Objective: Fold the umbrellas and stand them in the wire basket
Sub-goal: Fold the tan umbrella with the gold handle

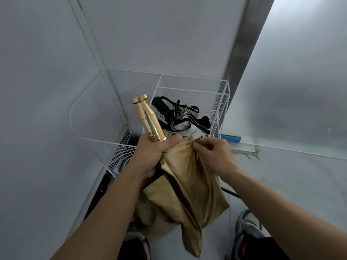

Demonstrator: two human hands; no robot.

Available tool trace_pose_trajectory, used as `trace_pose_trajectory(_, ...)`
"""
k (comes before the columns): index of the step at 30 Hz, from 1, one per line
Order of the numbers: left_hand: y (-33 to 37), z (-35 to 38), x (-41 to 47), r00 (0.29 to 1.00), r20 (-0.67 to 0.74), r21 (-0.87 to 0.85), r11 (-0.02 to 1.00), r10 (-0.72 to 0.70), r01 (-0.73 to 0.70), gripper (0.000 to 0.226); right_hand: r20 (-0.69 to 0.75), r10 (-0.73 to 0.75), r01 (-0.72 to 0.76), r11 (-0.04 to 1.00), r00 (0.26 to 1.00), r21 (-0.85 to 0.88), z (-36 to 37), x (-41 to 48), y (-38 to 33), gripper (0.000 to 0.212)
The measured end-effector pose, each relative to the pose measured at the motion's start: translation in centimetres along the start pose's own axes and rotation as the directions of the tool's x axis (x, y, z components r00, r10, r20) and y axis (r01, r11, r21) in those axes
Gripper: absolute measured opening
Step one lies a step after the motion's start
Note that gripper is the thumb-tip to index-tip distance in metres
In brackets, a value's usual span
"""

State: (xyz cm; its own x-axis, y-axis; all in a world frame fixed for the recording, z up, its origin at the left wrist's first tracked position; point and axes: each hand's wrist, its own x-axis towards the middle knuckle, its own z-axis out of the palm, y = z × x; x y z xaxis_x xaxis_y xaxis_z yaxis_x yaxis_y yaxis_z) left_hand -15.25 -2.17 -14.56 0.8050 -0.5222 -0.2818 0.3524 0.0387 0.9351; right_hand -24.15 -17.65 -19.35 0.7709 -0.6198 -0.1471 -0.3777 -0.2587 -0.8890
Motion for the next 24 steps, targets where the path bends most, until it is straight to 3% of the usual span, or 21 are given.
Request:
trace_pose_trajectory(2,-0.3,0.1,0.5,0.992,-0.121,-0.011,1.0,-0.023,0.021,0.028,-0.12,-0.101,0.082,0.984,0.988,-0.156,-0.7,-0.2,-0.5,0.007)
trace_pose_trajectory(4,-0.6,-0.2,1.2,0.951,-0.303,-0.037,0.998,-0.057,0.048,0.026,-0.193,-0.222,0.204,0.973,0.956,-0.109,-1.5,-1.1,-1.5,0.008)
trace_pose_trajectory(5,-0.6,-0.3,1.4,0.92,-0.386,-0.044,0.998,-0.062,0.049,0.027,-0.162,-0.262,0.258,0.965,0.951,-0.048,-1.9,-1.8,-2.1,0.007)
trace_pose_trajectory(8,-0.7,-0.6,1.8,0.846,-0.533,-0.025,1.0,-0.027,0.016,0.029,0.267,-0.195,0.222,0.972,0.944,-0.076,-1.6,-4.1,-2.6,0.014)
trace_pose_trajectory(9,-0.6,-0.6,1.8,0.832,-0.554,-0.03,1.0,-0.025,0.01,0.03,0.39,-0.142,0.215,0.965,0.91,-0.151,-1.1,-4.6,-2.2,0.017)
trace_pose_trajectory(11,-0.4,-0.7,1.7,0.816,-0.576,-0.077,0.997,-0.044,-0.001,0.027,0.415,-0.118,0.23,0.945,0.902,-0.232,-0.1,-4.5,-1.3,0.007)
trace_pose_trajectory(16,-0.2,-2.1,2.1,0.753,-0.654,-0.141,0.99,-0.078,-0.019,0.028,0.105,-0.098,0.111,0.985,0.99,-0.131,-1.9,-1.5,-0.8,0.016)
trace_pose_trajectory(18,-0.1,-2.3,2.2,0.729,-0.683,-0.097,0.995,-0.046,-0.028,0.036,0.06,-0.08,0.088,0.987,0.995,-0.137,-2.6,-1.1,-0.6,0.015)
trace_pose_trajectory(20,-0.1,-2.3,2.3,0.716,-0.698,-0.035,0.999,-0.003,-0.031,0.039,0.149,-0.075,0.074,0.997,0.986,0.015,-2.6,-1.4,-0.8,0.007)
trace_pose_trajectory(23,-0.3,-2.1,2.5,0.735,-0.677,0.008,1.0,0.024,-0.026,0.035,0.4,-0.103,0.038,0.985,0.911,0.166,-1.8,-2.1,-1.5,0.054)
trace_pose_trajectory(24,-0.4,-2.1,2.5,0.75,-0.662,0.016,1.0,0.024,-0.018,0.033,0.429,-0.132,0.071,0.985,0.894,0.156,-1.5,-2.3,-1.5,0.053)
